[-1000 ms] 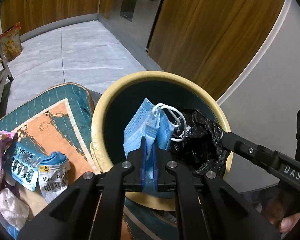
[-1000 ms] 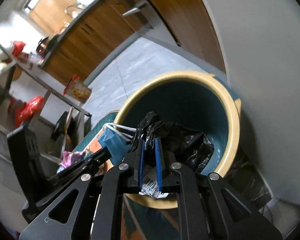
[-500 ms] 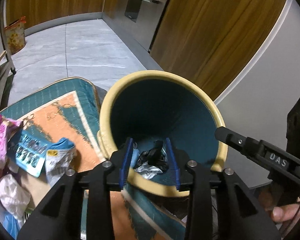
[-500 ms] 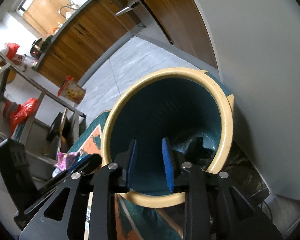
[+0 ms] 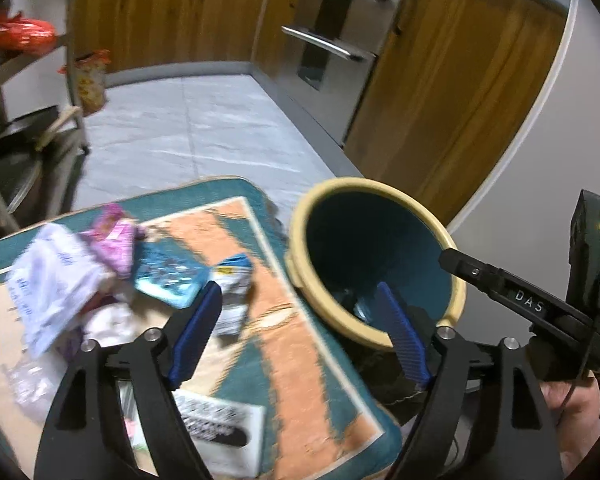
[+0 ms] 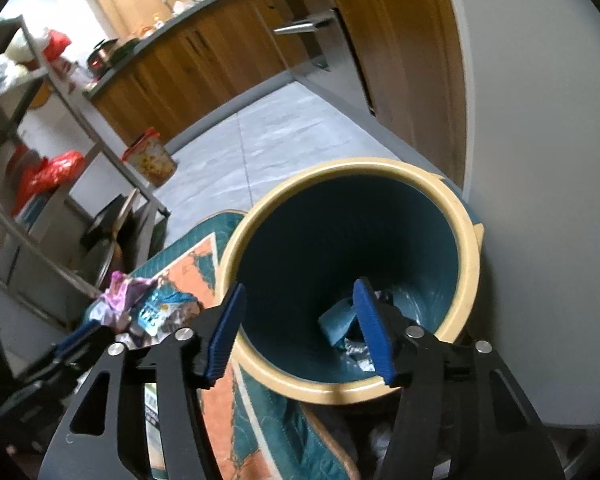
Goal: Collect trash
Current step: 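Move both open tools back over the trash pile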
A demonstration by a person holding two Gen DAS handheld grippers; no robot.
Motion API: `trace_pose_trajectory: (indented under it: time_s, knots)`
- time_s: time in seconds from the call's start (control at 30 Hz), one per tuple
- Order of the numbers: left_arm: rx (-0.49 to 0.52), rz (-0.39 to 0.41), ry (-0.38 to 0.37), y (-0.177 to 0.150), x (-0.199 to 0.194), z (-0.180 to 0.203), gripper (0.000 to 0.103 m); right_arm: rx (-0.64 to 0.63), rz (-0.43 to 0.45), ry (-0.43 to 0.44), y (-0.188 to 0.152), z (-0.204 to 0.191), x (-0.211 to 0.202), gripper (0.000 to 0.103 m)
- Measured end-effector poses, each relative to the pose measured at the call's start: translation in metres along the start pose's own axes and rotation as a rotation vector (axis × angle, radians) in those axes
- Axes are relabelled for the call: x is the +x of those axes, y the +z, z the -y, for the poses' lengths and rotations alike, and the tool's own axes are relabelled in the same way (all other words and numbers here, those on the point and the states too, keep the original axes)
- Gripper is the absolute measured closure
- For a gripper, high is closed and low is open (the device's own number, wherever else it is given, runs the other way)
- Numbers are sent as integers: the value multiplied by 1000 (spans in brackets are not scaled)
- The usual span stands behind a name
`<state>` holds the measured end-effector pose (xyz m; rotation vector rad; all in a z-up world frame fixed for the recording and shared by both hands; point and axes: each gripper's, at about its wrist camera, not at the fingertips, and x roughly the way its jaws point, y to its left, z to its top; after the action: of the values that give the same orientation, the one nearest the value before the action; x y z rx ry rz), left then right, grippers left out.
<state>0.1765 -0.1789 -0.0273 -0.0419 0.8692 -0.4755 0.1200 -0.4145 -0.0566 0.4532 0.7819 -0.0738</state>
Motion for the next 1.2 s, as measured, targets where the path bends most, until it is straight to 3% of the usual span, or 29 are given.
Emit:
trace_pose_trajectory:
  time_s: [0.33, 0.63, 0.9, 1.03, 1.2]
  knots:
    - [-103, 36, 92, -28, -61, -63, 23, -108, 25, 17, -8, -28, -10, 28]
    - [-98, 42, 220, -56, -97, -93, 22, -229, 27, 58, -20, -63, -18, 23]
    - [-137, 50, 291, -80, -111, -125, 22, -362, 4, 80, -40, -96, -20, 21]
    - [-219, 28, 326, -91, -109, -154, 23, -405, -11, 103, -51, -113, -20, 21]
    - [-247, 6, 331, -94, -101, -175, 29, -452, -45, 147, -65, -134, -17, 21]
